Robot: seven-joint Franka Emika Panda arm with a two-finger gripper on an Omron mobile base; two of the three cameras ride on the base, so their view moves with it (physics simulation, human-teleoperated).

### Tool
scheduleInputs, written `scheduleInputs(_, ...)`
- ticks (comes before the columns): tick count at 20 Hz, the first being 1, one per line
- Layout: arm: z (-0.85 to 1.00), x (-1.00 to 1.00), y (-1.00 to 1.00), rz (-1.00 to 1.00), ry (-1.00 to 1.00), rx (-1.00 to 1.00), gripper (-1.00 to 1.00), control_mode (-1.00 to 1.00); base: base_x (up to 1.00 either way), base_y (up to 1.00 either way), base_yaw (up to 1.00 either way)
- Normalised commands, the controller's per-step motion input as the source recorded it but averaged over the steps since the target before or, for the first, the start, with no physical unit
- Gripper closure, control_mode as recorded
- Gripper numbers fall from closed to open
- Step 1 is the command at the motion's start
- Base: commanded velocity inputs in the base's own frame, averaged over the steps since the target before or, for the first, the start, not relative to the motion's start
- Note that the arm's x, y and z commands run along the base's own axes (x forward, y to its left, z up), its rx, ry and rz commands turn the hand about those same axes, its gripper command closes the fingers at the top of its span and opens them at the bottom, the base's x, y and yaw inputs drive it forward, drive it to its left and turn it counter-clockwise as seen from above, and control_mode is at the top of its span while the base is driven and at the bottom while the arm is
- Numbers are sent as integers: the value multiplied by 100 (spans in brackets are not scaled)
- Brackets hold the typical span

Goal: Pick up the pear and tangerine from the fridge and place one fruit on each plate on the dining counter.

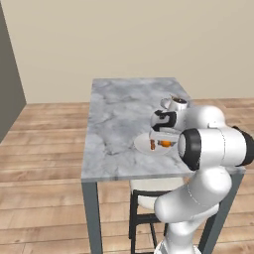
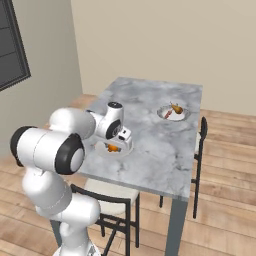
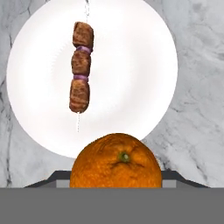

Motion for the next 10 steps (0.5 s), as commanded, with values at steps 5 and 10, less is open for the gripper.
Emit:
scheduleInputs(5,-15,15,0,0,0,0,100,-100,0,0,0)
scheduleInputs(10,-12,13,0,0,-1,0,100,-100,0,0,0)
